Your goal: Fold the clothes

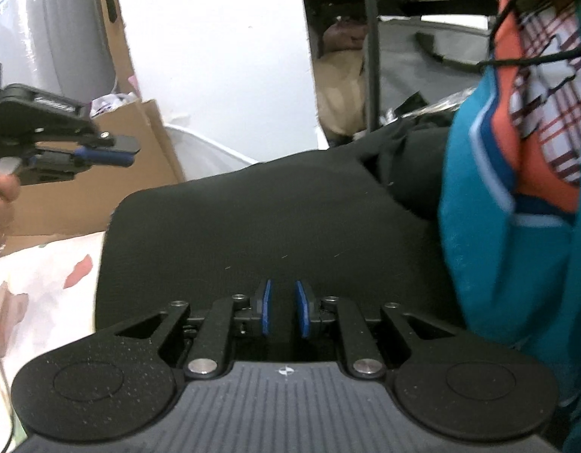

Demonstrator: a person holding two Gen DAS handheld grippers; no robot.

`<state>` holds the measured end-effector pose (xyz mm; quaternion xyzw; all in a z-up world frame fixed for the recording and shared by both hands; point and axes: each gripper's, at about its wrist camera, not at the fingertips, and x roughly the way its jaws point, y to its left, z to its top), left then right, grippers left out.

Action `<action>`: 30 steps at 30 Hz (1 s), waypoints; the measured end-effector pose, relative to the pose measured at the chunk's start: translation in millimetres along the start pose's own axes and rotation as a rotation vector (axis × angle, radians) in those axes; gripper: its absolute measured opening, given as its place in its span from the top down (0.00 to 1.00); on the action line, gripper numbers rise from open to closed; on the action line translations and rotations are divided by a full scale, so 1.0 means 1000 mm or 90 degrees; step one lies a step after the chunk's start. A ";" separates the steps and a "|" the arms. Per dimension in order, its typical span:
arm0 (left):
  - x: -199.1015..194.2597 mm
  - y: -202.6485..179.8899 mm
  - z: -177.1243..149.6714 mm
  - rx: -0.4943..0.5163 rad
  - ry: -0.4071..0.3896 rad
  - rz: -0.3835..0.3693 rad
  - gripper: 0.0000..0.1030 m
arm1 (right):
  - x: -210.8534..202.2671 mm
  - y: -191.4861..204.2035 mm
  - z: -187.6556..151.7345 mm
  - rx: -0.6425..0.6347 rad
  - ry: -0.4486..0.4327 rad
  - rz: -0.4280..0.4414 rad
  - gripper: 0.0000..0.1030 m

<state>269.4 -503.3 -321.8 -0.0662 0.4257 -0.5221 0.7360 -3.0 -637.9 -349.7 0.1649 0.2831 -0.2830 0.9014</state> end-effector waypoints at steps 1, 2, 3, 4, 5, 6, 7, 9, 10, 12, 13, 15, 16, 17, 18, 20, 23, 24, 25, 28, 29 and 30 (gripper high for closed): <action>0.000 -0.005 -0.003 0.006 0.002 -0.006 0.86 | 0.000 -0.003 0.002 -0.003 -0.005 -0.007 0.71; 0.001 -0.009 -0.008 0.014 0.007 -0.013 0.84 | 0.000 -0.006 0.004 -0.007 -0.012 -0.015 0.64; 0.002 -0.014 -0.012 0.022 0.011 -0.019 0.84 | 0.000 -0.008 0.007 -0.011 -0.019 -0.023 0.63; 0.005 -0.018 -0.017 0.031 0.018 -0.024 0.84 | 0.001 -0.011 0.008 -0.015 -0.024 -0.029 0.63; 0.009 -0.022 -0.021 0.040 0.027 -0.026 0.84 | 0.004 -0.013 0.010 -0.017 -0.029 -0.036 0.63; 0.014 -0.022 -0.025 0.047 0.034 -0.023 0.84 | 0.008 -0.016 0.011 -0.019 -0.030 -0.040 0.63; 0.019 -0.023 -0.029 0.054 0.041 -0.019 0.84 | 0.012 -0.018 0.013 -0.020 -0.032 -0.045 0.63; 0.029 -0.019 -0.038 0.058 0.058 -0.003 0.84 | 0.024 -0.024 0.012 -0.024 -0.026 -0.060 0.63; 0.031 -0.014 -0.040 0.057 0.061 0.003 0.86 | 0.029 -0.026 0.010 -0.027 -0.023 -0.068 0.63; 0.034 -0.002 -0.044 0.053 0.065 0.017 0.98 | 0.039 -0.033 0.005 -0.036 -0.011 -0.106 0.63; 0.035 0.004 -0.045 0.052 0.067 0.023 0.98 | 0.041 -0.037 0.002 -0.031 -0.007 -0.117 0.63; 0.038 0.008 -0.048 0.067 0.068 0.033 0.97 | 0.041 -0.046 -0.006 -0.014 0.002 -0.132 0.63; 0.040 0.007 -0.049 0.085 0.068 0.042 0.97 | 0.038 -0.049 -0.011 -0.014 0.006 -0.132 0.63; 0.041 0.004 -0.051 0.110 0.066 0.052 0.97 | 0.035 -0.051 -0.015 -0.014 0.010 -0.132 0.63; 0.042 0.001 -0.051 0.125 0.065 0.060 0.97 | 0.032 -0.053 -0.019 -0.015 0.013 -0.132 0.63; 0.046 -0.003 -0.051 0.144 0.062 0.079 0.97 | 0.026 -0.055 -0.026 -0.029 0.020 -0.138 0.63; 0.047 -0.003 -0.048 0.143 0.056 0.114 0.97 | 0.015 -0.059 -0.034 -0.024 0.027 -0.144 0.63; 0.045 -0.004 -0.046 0.142 0.055 0.117 0.97 | 0.011 -0.060 -0.035 -0.019 0.027 -0.145 0.63; 0.042 -0.005 -0.045 0.141 0.054 0.119 0.97 | 0.007 -0.062 -0.037 -0.013 0.028 -0.145 0.63; 0.032 -0.010 -0.040 0.156 0.035 0.125 0.98 | -0.005 -0.066 -0.043 0.002 0.031 -0.147 0.63; 0.029 -0.013 -0.039 0.165 0.025 0.126 0.98 | -0.009 -0.067 -0.044 0.008 0.032 -0.148 0.63; 0.027 -0.013 -0.036 0.165 0.019 0.123 0.97 | -0.013 -0.068 -0.046 0.013 0.033 -0.149 0.63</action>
